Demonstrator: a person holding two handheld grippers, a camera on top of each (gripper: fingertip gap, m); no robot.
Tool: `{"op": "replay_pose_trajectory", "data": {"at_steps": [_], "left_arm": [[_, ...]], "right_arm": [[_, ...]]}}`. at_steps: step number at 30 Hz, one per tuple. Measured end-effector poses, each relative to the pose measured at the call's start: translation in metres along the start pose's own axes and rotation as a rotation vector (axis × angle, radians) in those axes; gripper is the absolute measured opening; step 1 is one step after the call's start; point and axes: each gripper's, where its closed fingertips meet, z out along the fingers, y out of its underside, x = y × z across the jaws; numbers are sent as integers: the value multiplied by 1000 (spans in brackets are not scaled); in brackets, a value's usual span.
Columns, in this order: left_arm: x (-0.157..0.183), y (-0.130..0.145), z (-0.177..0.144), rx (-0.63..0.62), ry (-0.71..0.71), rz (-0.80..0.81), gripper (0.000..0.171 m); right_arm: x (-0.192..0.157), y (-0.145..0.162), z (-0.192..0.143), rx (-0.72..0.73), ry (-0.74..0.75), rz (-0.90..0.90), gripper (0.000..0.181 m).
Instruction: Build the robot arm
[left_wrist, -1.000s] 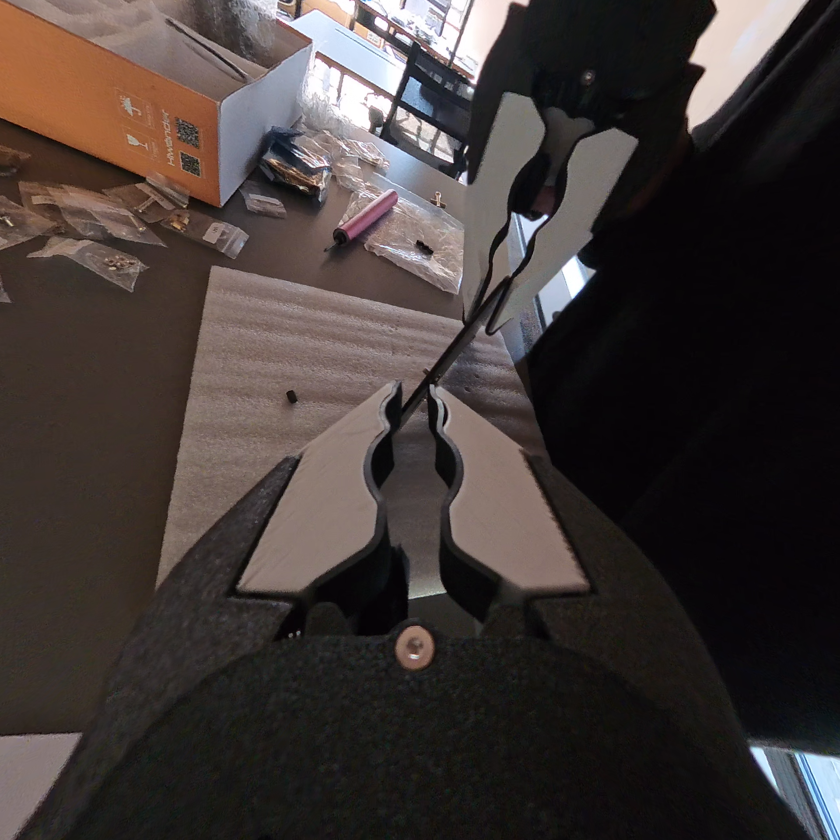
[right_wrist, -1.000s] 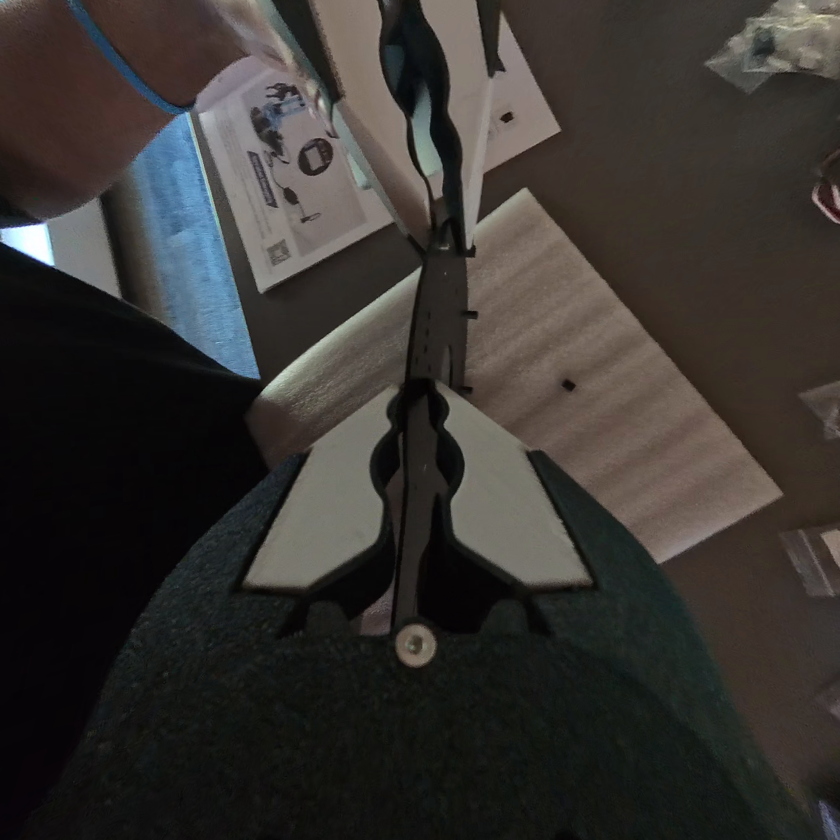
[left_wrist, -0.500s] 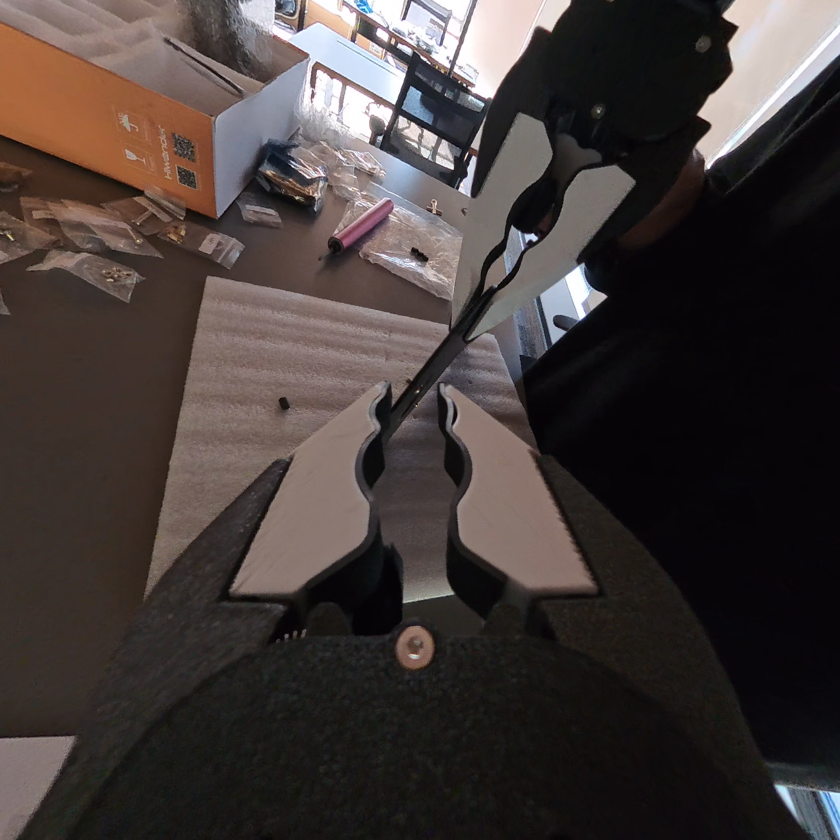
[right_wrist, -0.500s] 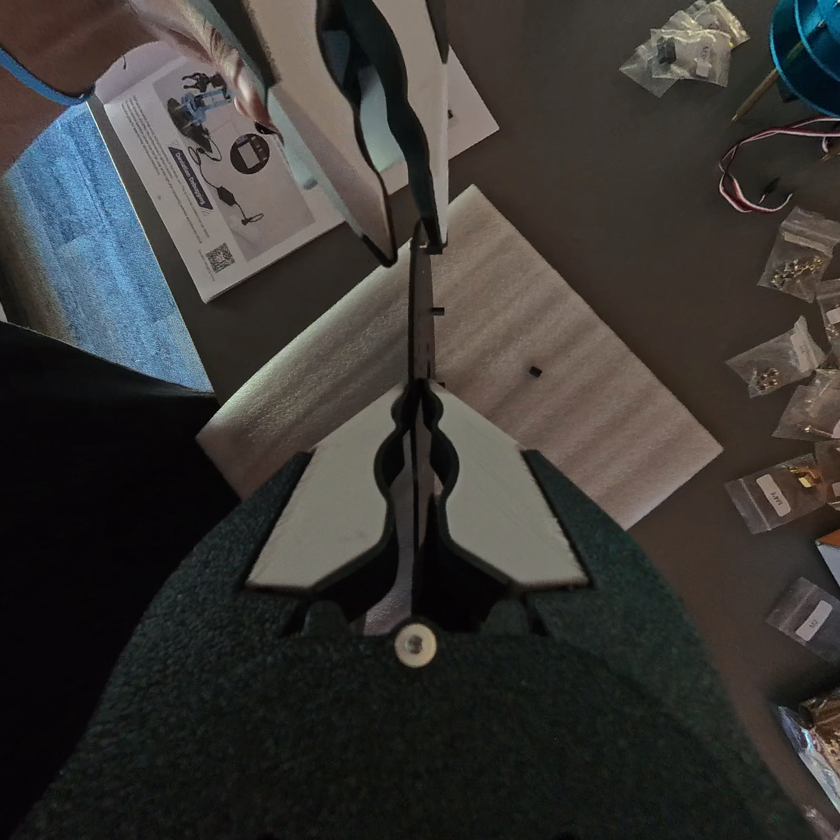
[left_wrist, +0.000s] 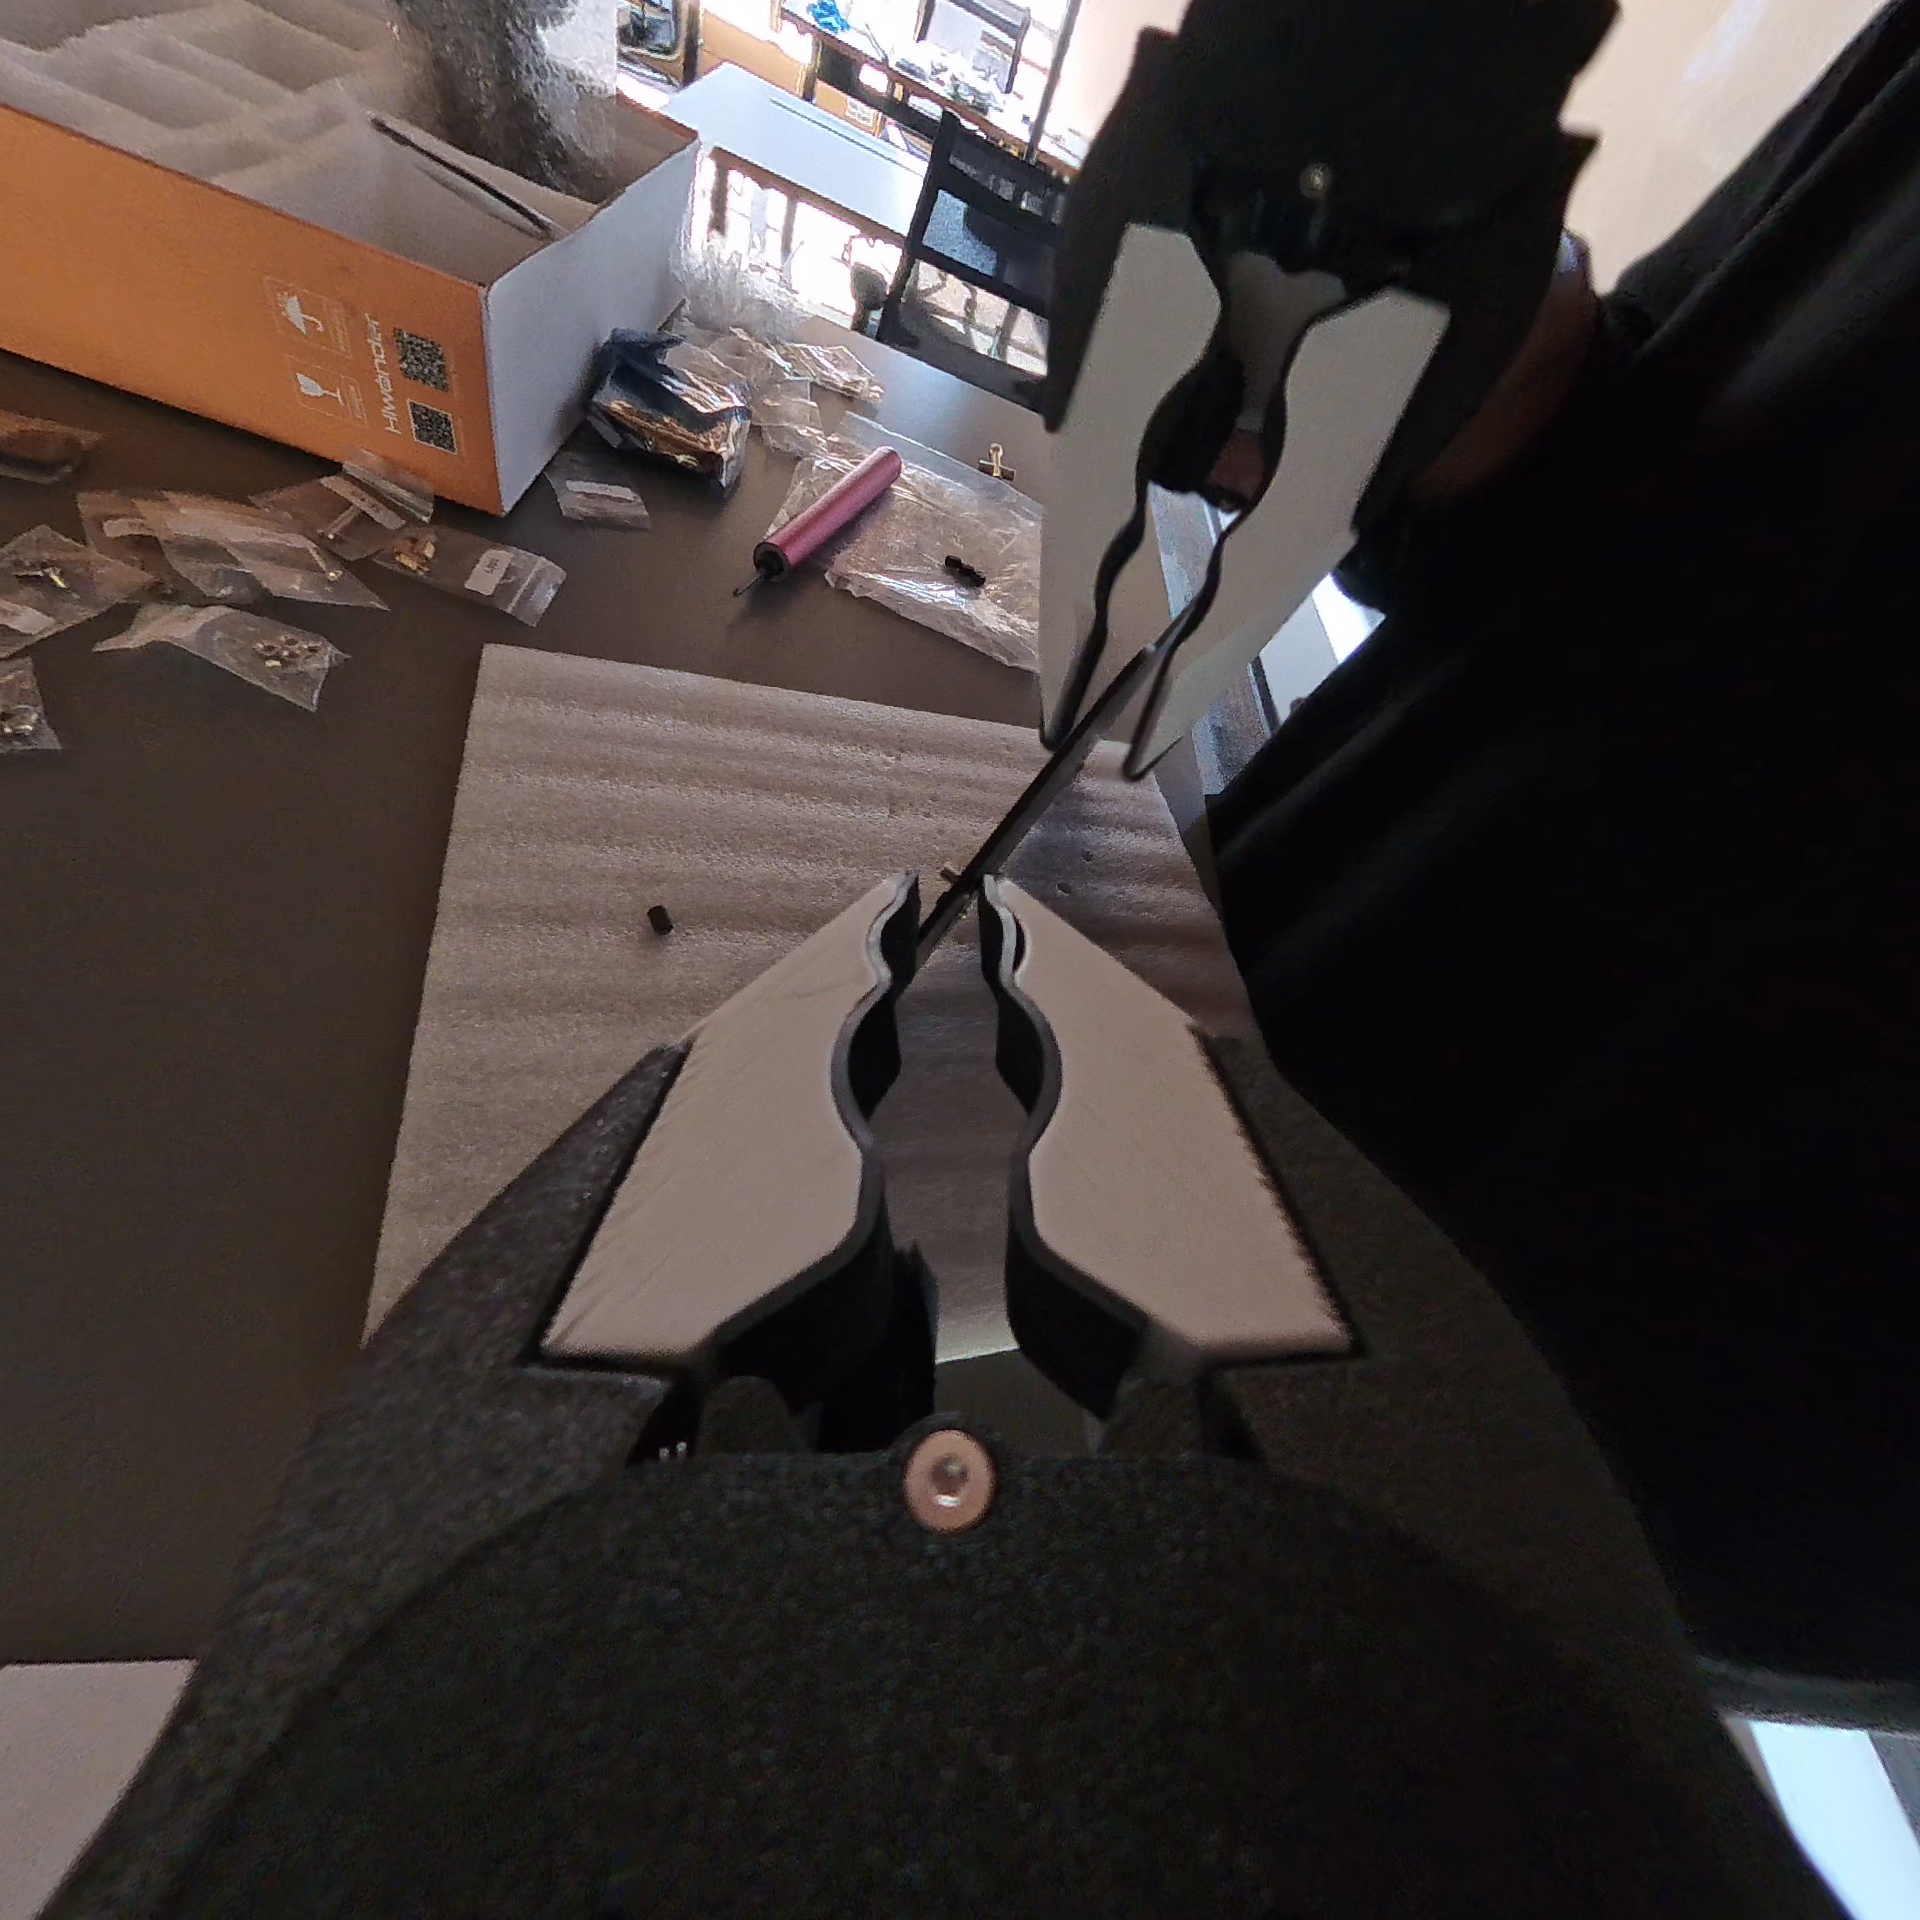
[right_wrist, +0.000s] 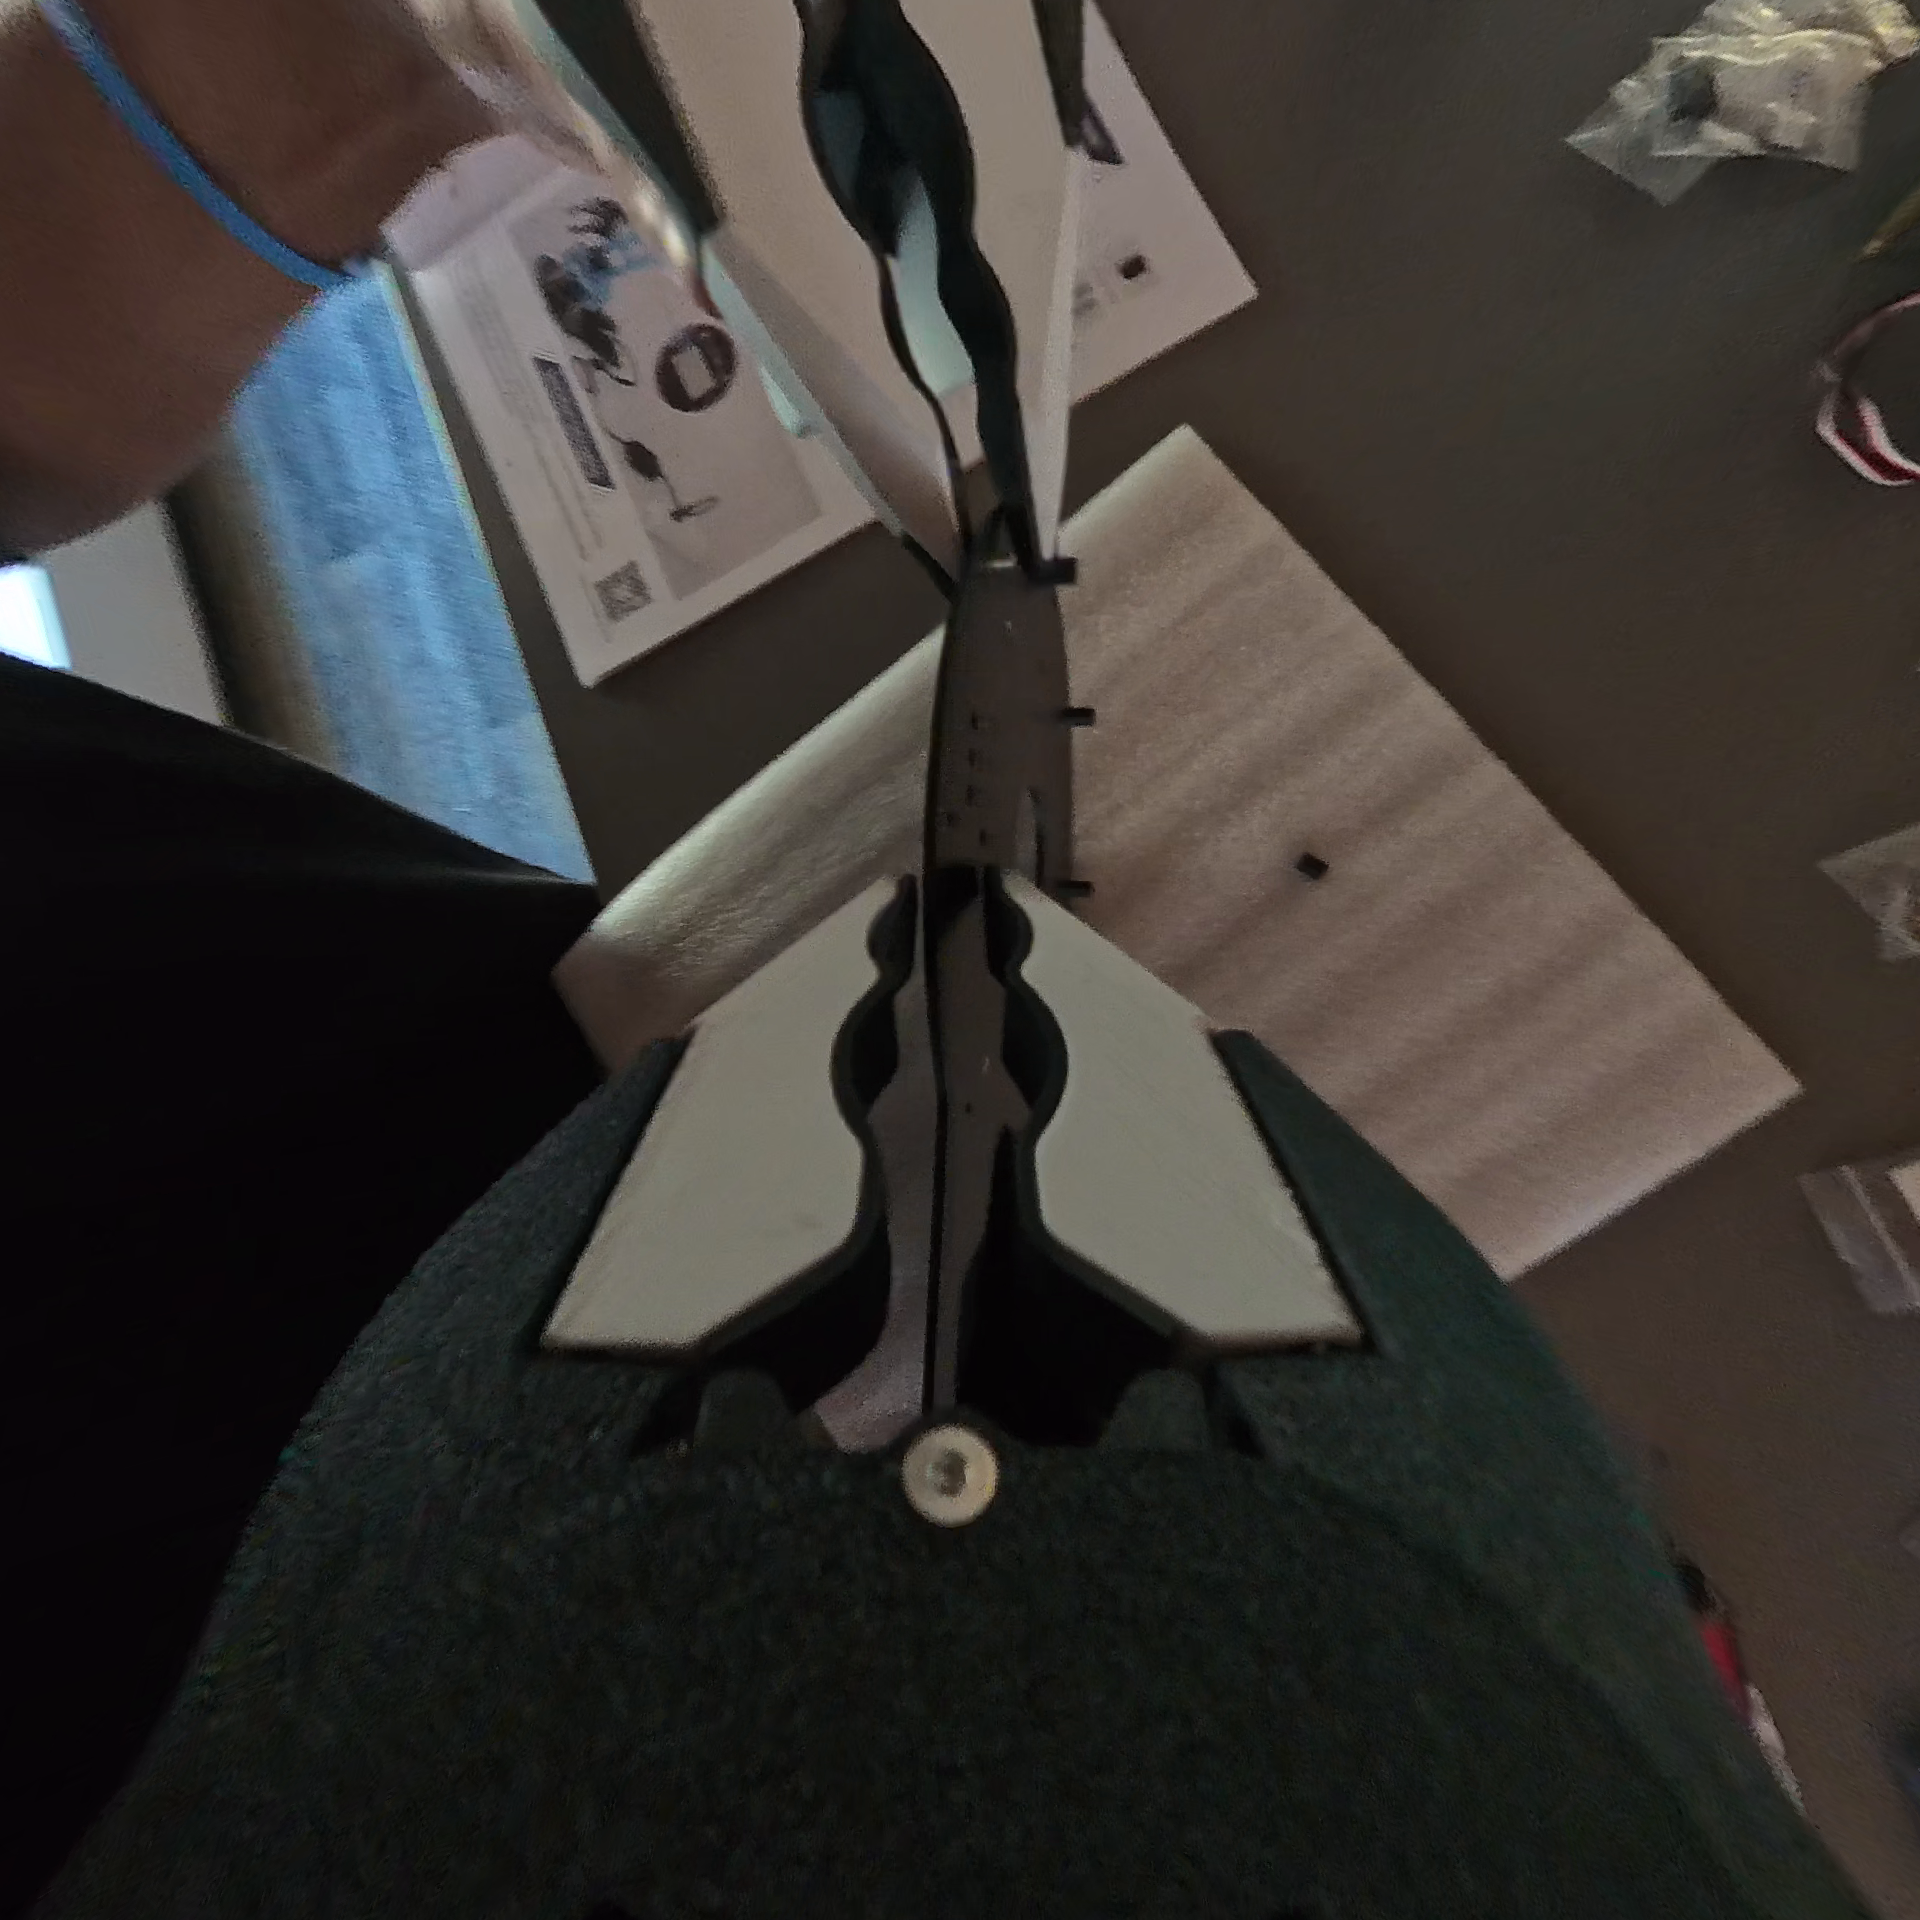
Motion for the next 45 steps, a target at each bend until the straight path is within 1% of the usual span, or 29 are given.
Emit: {"op": "replay_pose_trajectory", "data": {"at_steps": [2, 3, 5, 6, 7, 8, 9, 10, 11, 13, 17, 21, 26, 28, 34, 38, 41, 45], "left_arm": [[2, 1, -1, 1, -6, 16, 10], [3, 2, -1, 0, -9, 23, 10], [4, 2, -1, -3, -18, 37, 10], [4, 3, -1, -6, -23, 41, 10], [4, 3, -1, -8, -26, 42, 10], [4, 3, -1, -9, -28, 40, 10], [4, 3, -1, -10, -29, 36, 10], [5, 3, -1, -11, -30, 32, 10], [5, 3, -1, -13, -30, 27, 10], [6, 4, -2, -19, -30, 17, 10], [6, 5, -2, -15, -45, 0, 10], [3, 2, -1, 5, -59, -19, 10], [0, 0, 0, 27, -66, -44, 11], [0, 0, 0, 31, -67, -50, 10], [0, 0, 1, 21, -73, -56, 11], [0, 0, 0, 12, -74, -59, 11], [1, 1, 0, 8, -73, -60, 11], [2, 2, 0, 3, -76, -58, 11]], "right_arm": [[-6, -11, -12, 63, -126, -7, 22], [-4, -20, -22, 113, -184, -16, 22], [15, -35, -37, 188, -249, -44, 25], [26, -36, -36, 193, -268, -93, 23], [42, -33, -27, 181, -259, -171, 24], [62, -23, -9, 143, -221, -277, 27], [80, -7, 11, 79, -200, -377, 27], [91, 7, 31, 39, -213, -451, 23], [98, 17, 47, 27, -241, -503, 20], [106, 30, 68, 1, -284, -594, 18], [119, 46, 90, -65, -297, -748, 15], [117, 47, 96, -27, -351, -762, 11], [115, 48, 94, 17, -356, -784, 8], [115, 48, 94, 12, -343, -786, 8], [112, 49, 96, 13, -436, -706, 11], [111, 48, 96, -3, -441, -712, 10], [111, 48, 97, -14, -482, -659, 10], [112, 47, 97, -49, -553, -534, 6]]}}
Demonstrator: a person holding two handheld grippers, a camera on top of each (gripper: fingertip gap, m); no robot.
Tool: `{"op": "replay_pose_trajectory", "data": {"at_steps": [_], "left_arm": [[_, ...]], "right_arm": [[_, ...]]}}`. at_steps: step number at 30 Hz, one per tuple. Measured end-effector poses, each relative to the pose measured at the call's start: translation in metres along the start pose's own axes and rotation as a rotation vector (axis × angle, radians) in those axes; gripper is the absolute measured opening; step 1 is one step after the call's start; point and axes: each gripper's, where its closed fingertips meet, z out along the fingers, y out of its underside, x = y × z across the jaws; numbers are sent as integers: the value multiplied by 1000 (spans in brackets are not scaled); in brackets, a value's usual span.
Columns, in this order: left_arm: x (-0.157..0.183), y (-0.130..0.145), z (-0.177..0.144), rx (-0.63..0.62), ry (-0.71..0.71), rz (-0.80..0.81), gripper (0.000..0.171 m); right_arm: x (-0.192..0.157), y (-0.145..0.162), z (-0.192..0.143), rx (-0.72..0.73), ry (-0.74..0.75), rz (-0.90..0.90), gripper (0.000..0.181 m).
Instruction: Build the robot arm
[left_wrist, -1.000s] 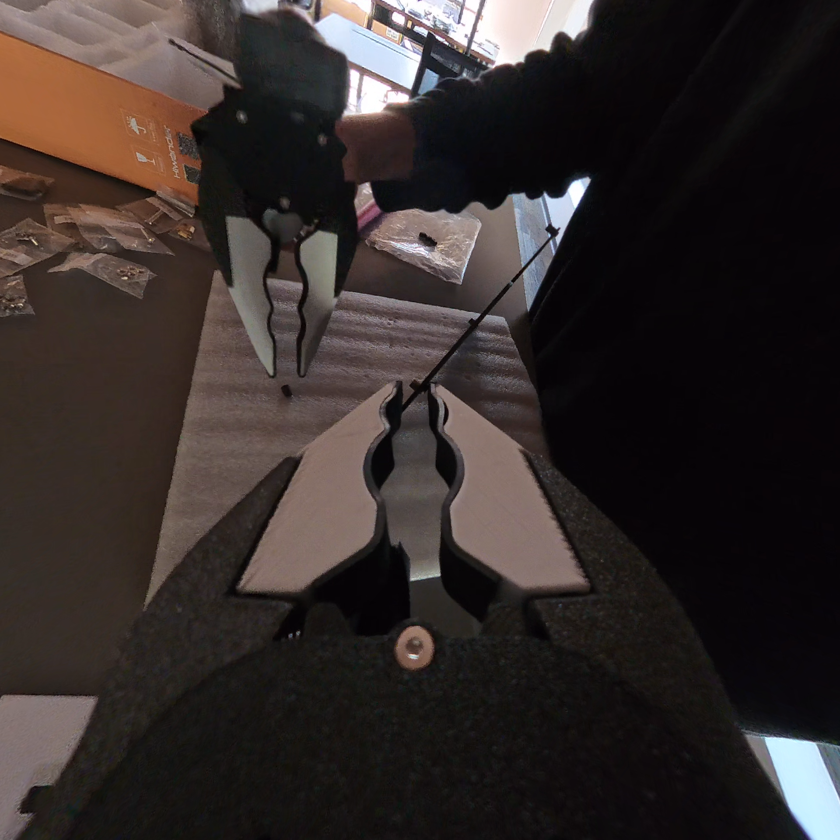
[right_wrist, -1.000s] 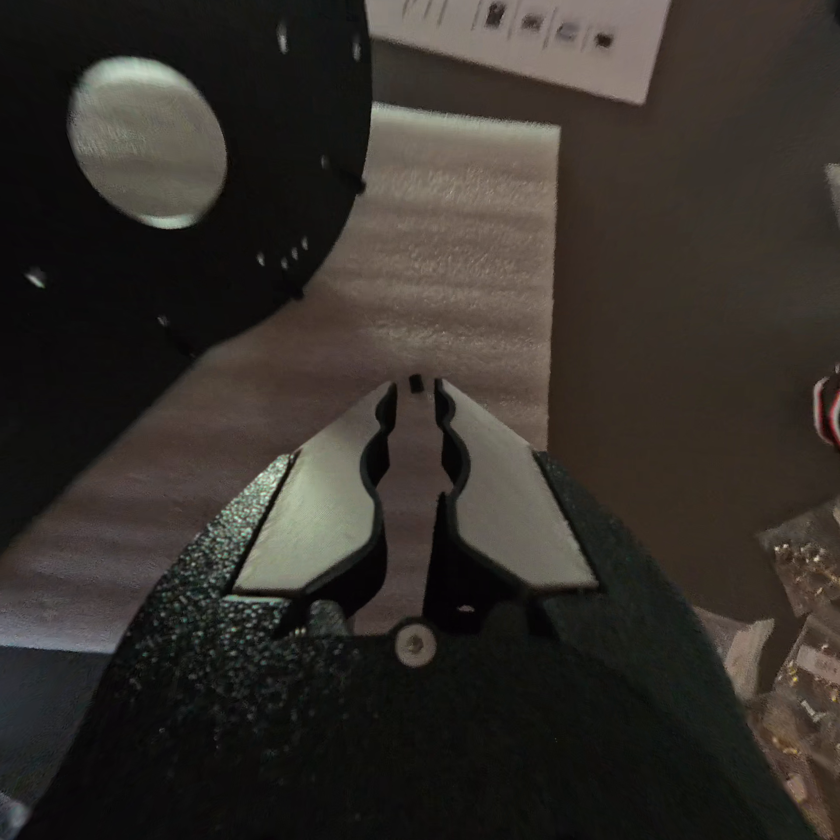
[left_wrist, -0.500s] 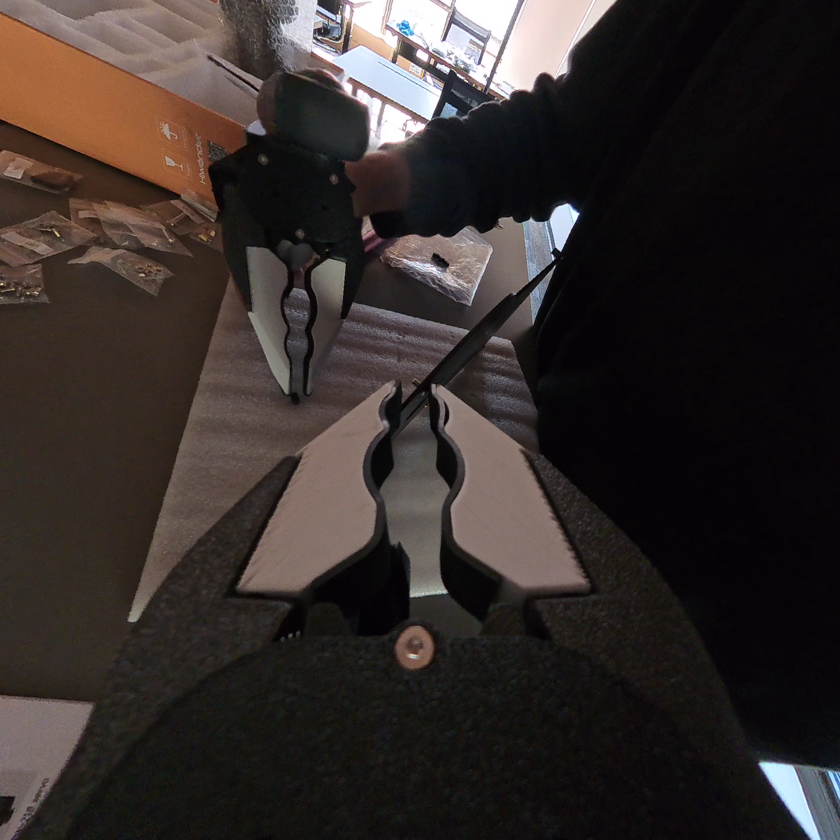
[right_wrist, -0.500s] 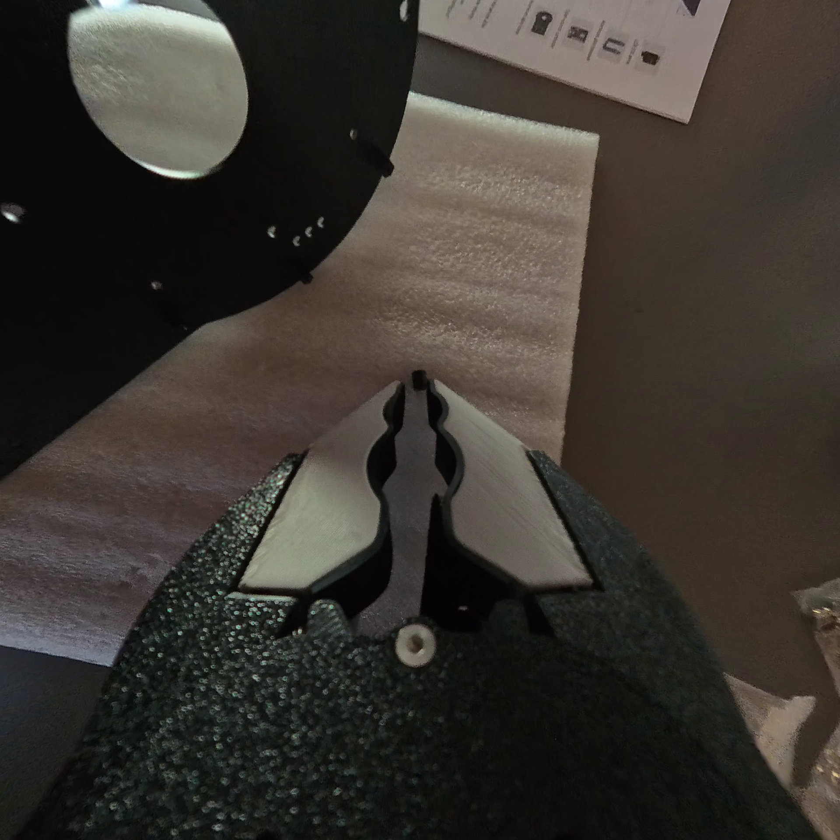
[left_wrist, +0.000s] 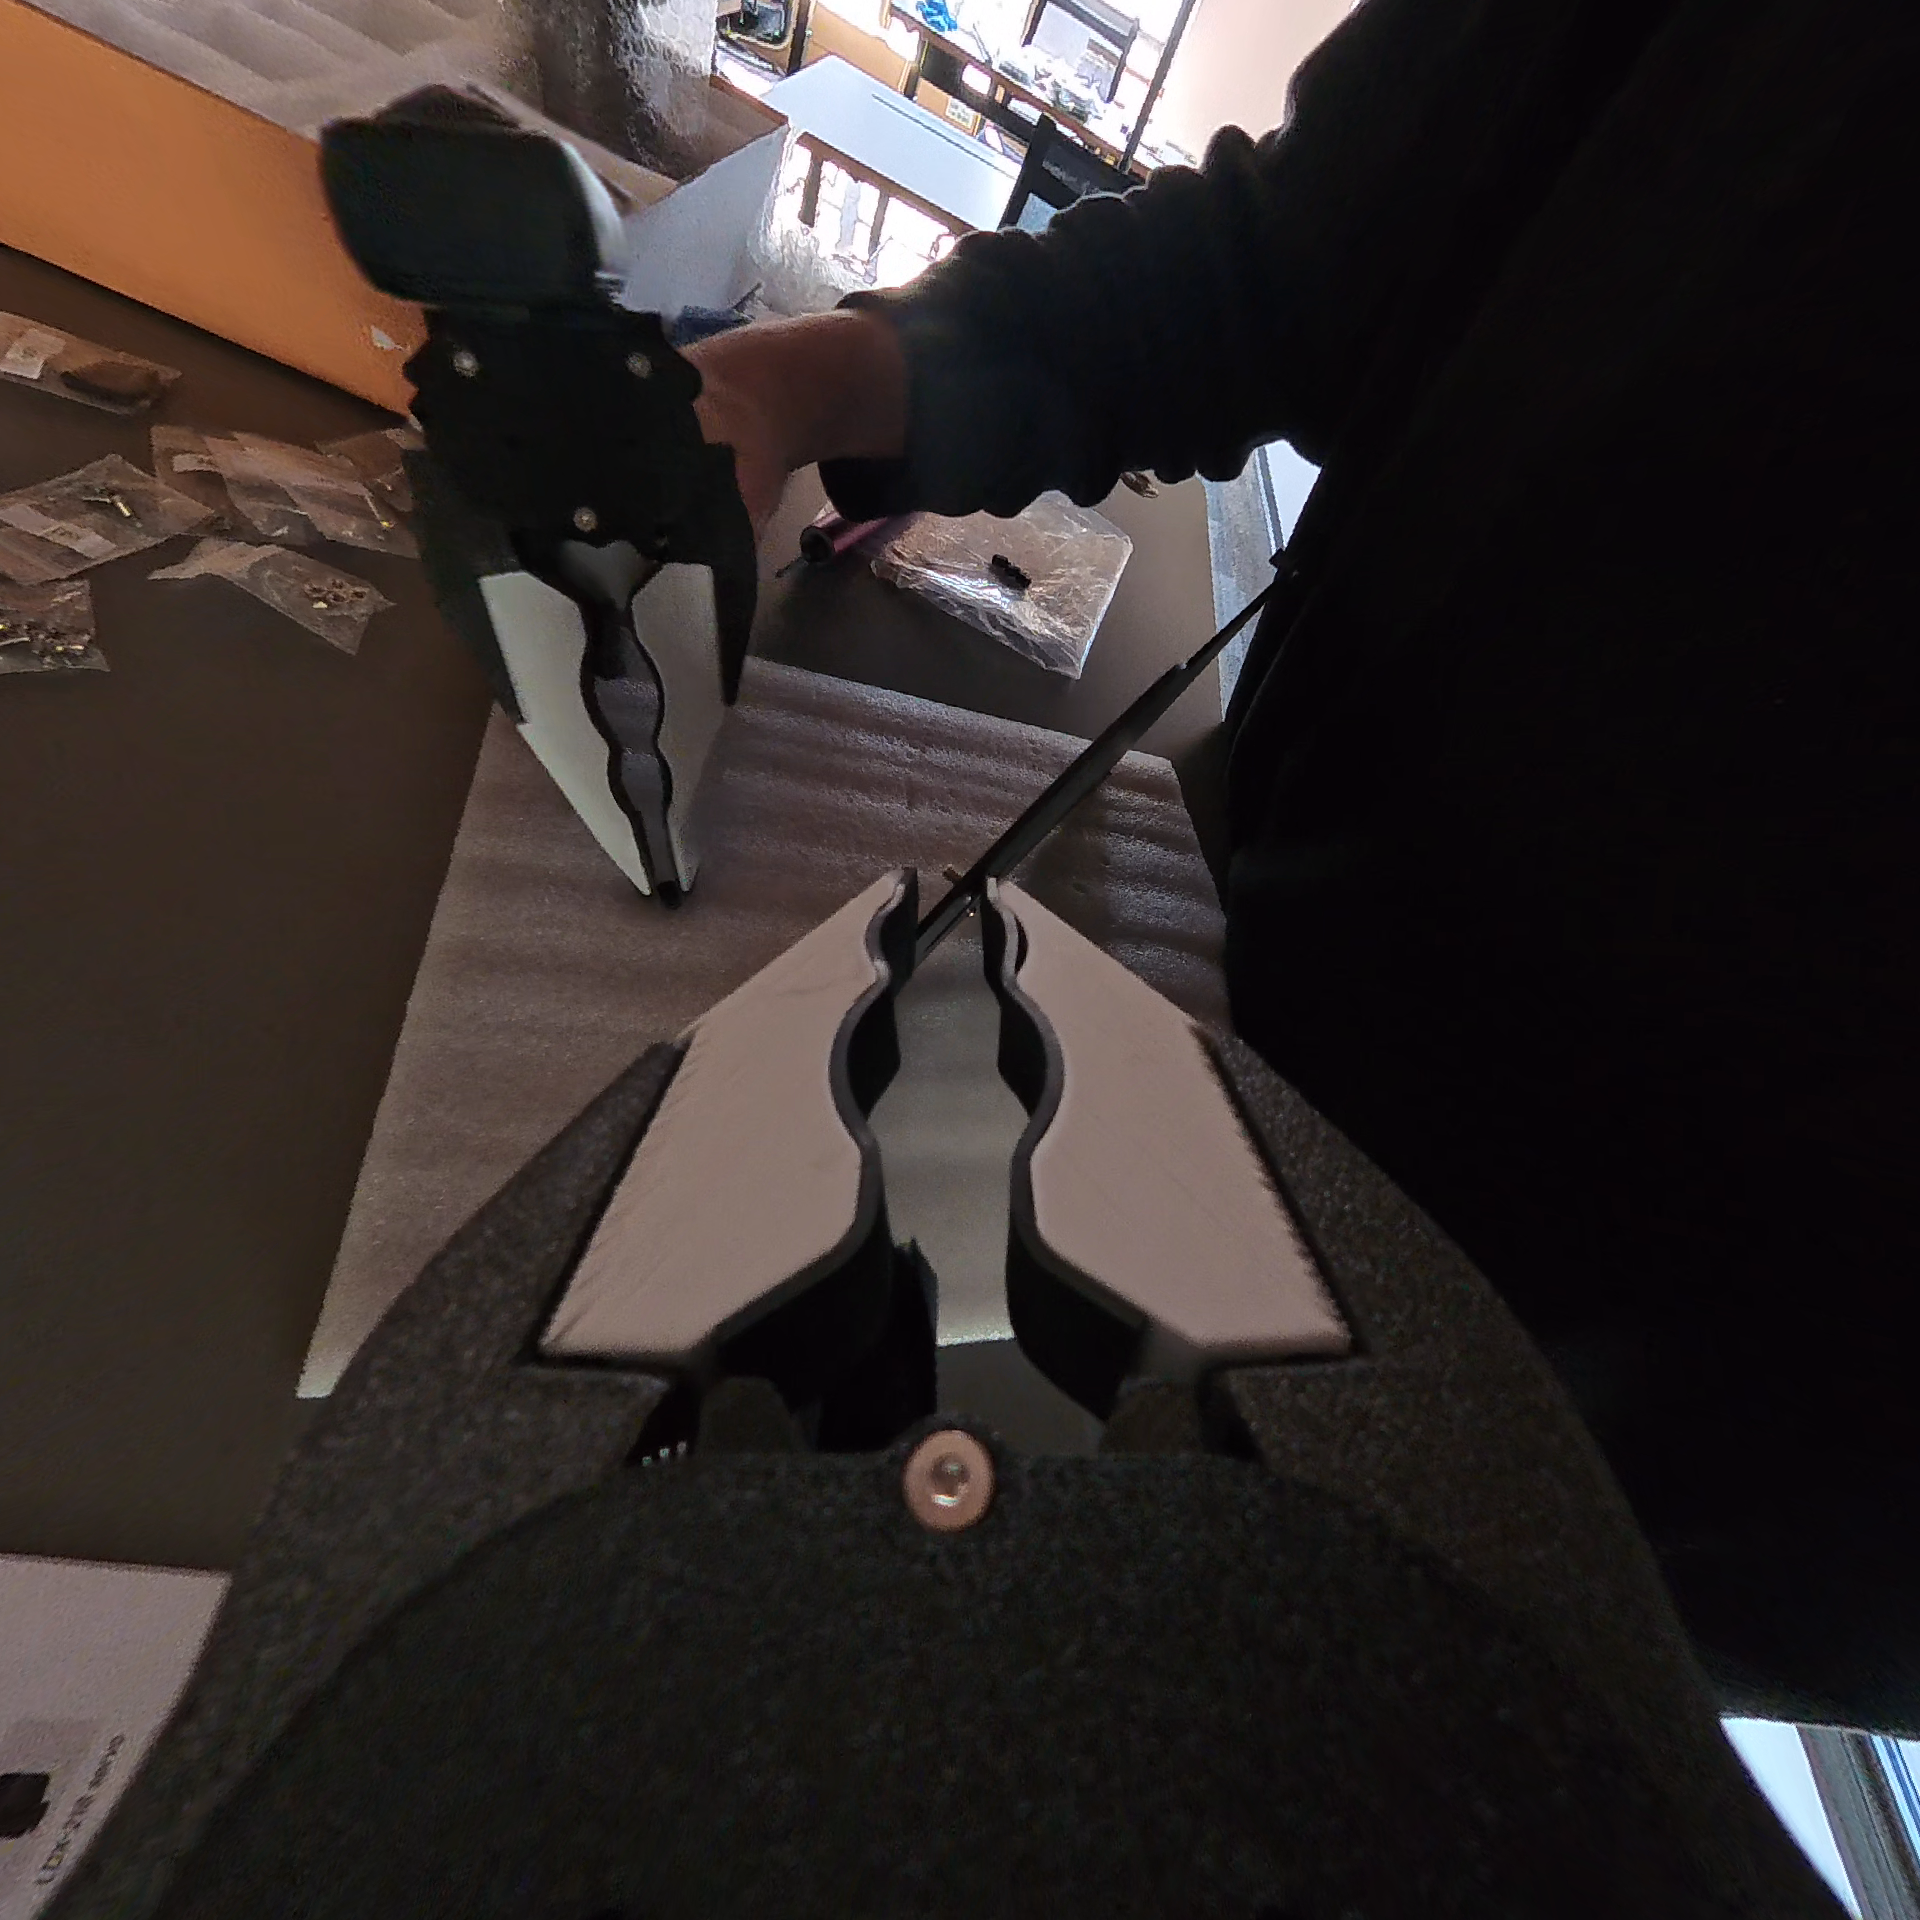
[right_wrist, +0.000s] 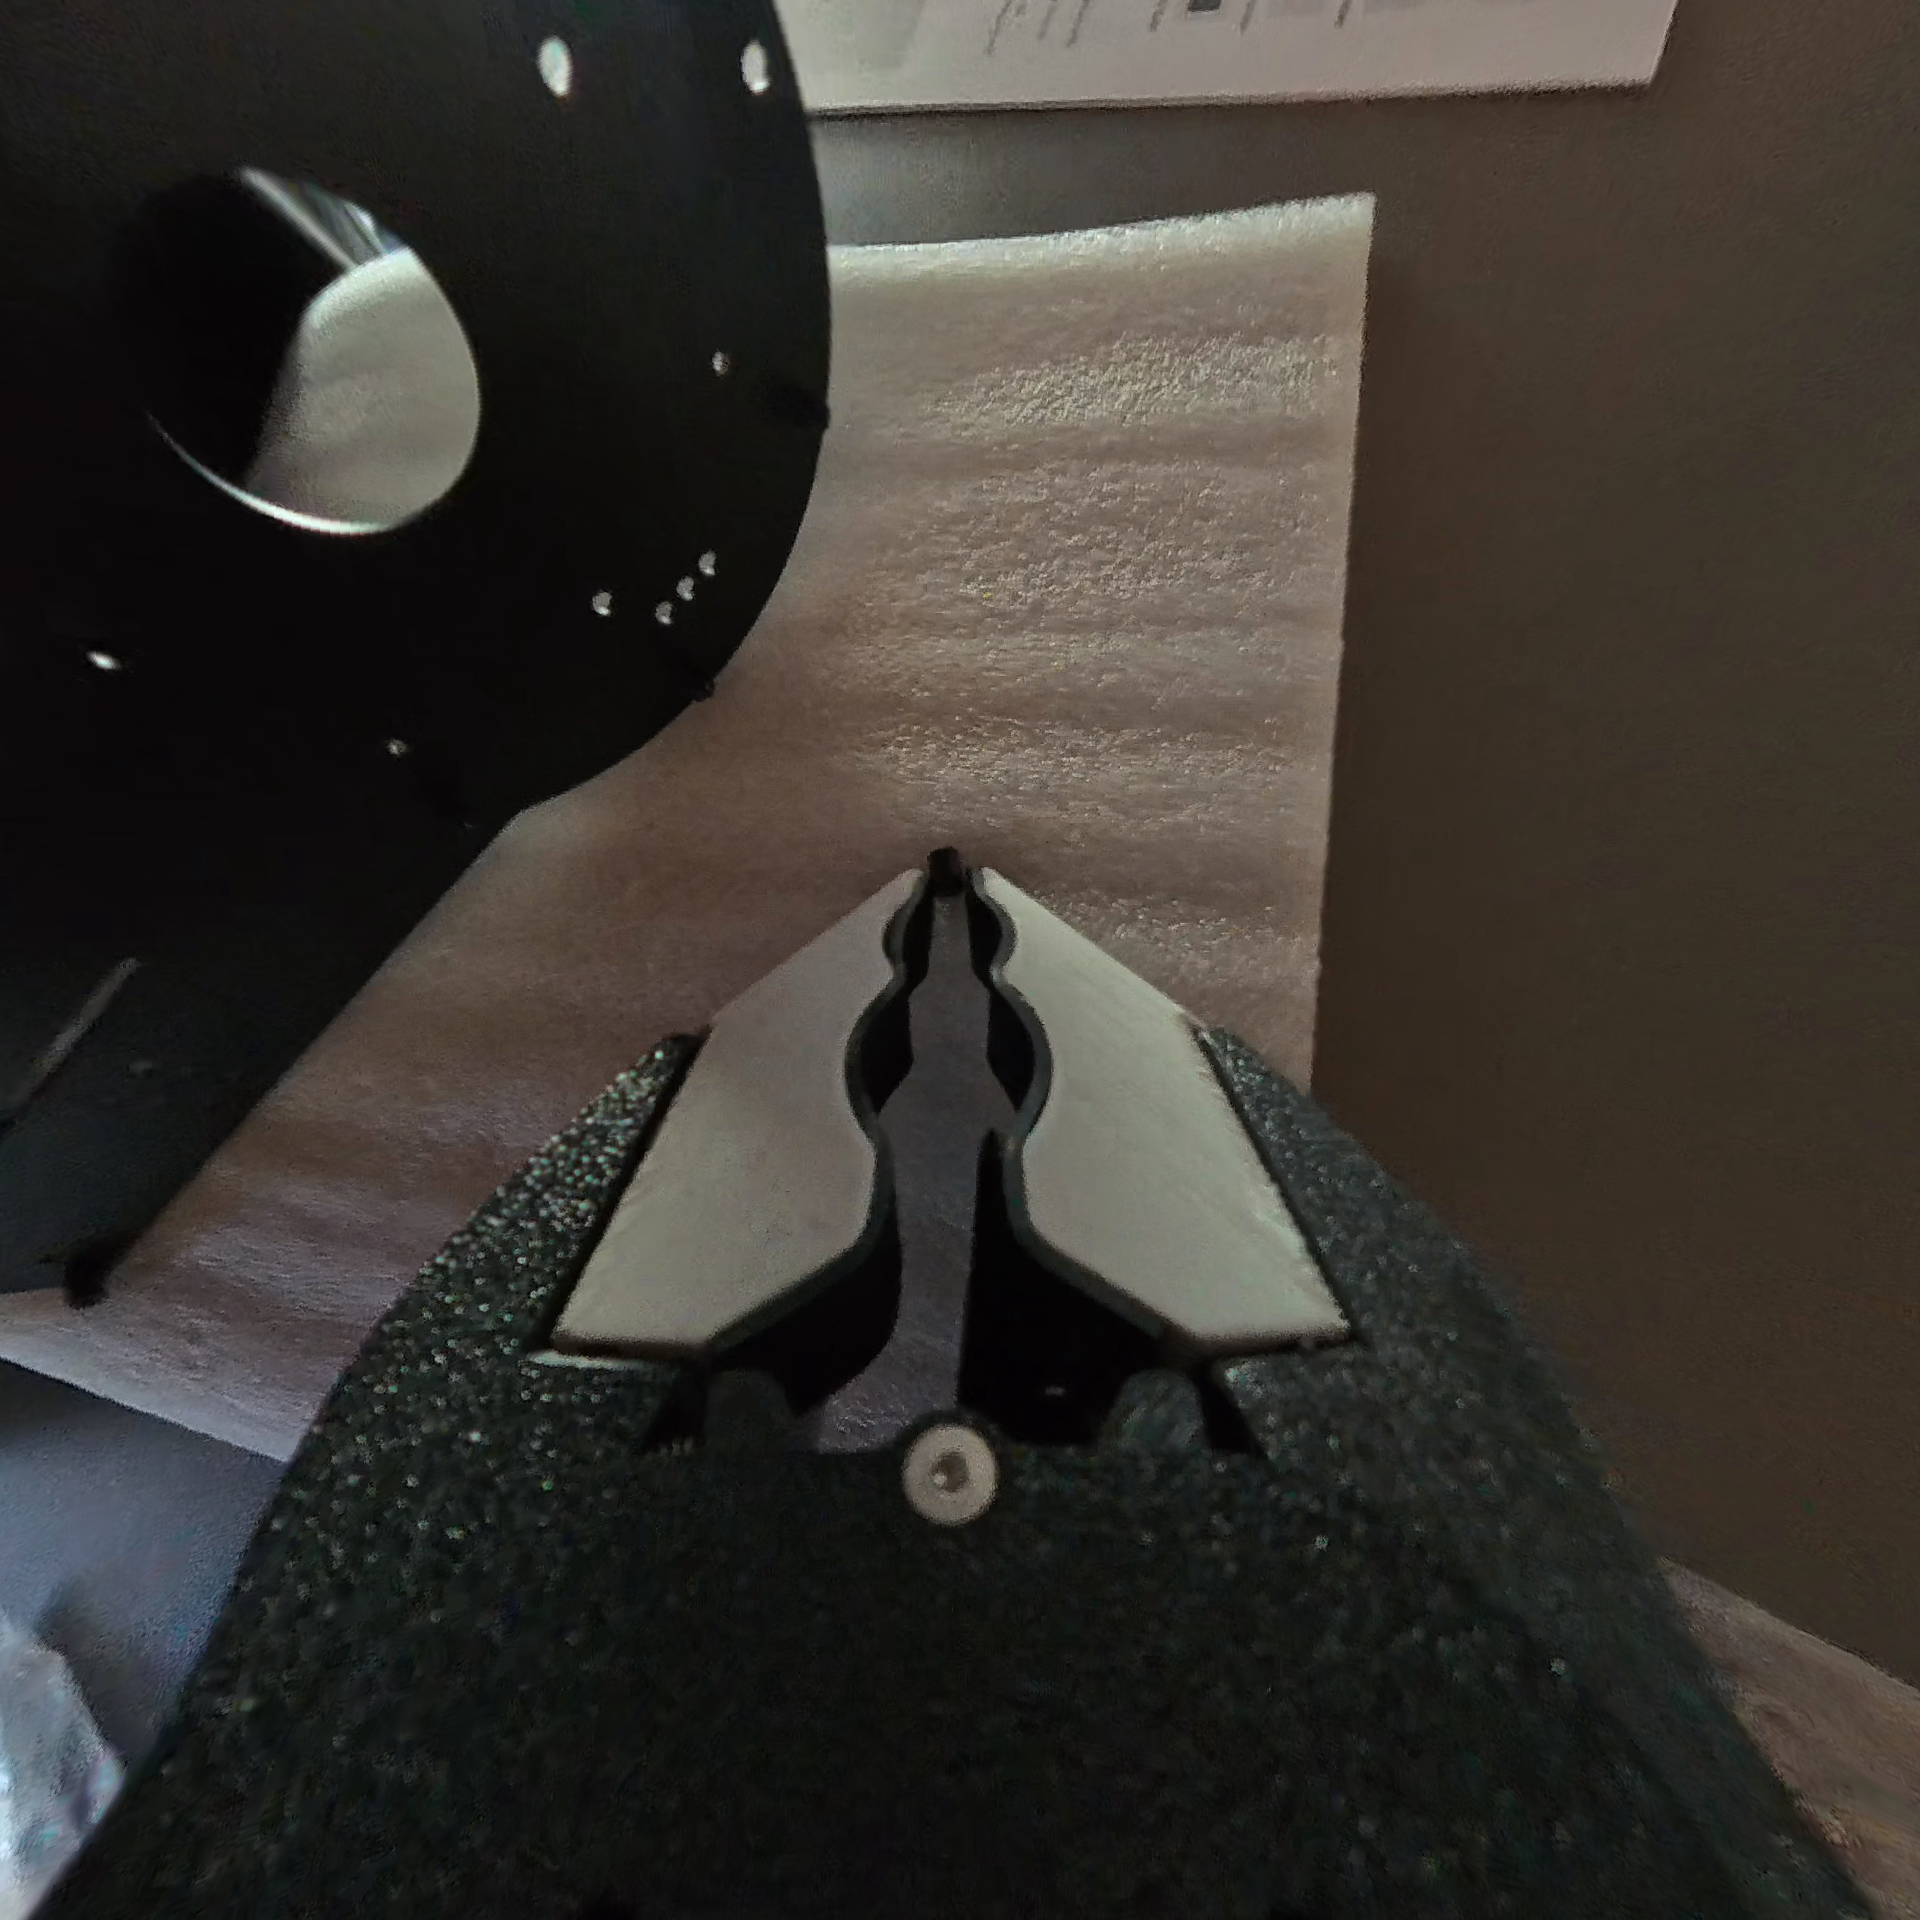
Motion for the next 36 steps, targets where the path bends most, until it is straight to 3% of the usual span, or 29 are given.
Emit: {"op": "replay_pose_trajectory", "data": {"at_steps": [3, 7, 9, 11, 16, 19, 24, 36], "left_arm": [[0, 0, 0, 1, -1, -1, 11], [1, 1, -1, 6, 1, -5, 11], [1, 1, -1, 11, 5, -10, 11], [1, 0, -1, 15, 7, -14, 11], [-1, -1, 0, 20, 17, -25, 11], [-2, -2, 1, 20, 18, -29, 11], [-2, -2, 1, 27, 26, -43, 11], [-4, -4, 2, 29, 52, -59, 10]], "right_arm": [[0, 0, 1, -12, -10, 15, 6], [1, -2, 1, -58, 119, -137, 6], [0, -13, -4, -14, 162, -187, 6], [-7, -31, -13, 18, 168, -229, 6], [-42, -113, -40, 138, 226, -527, 5], [-52, -133, -41, 128, 254, -703, 5], [-63, -145, -37, 120, 296, -919, 5], [-57, -143, -31, 59, 409, -1121, 5]]}}
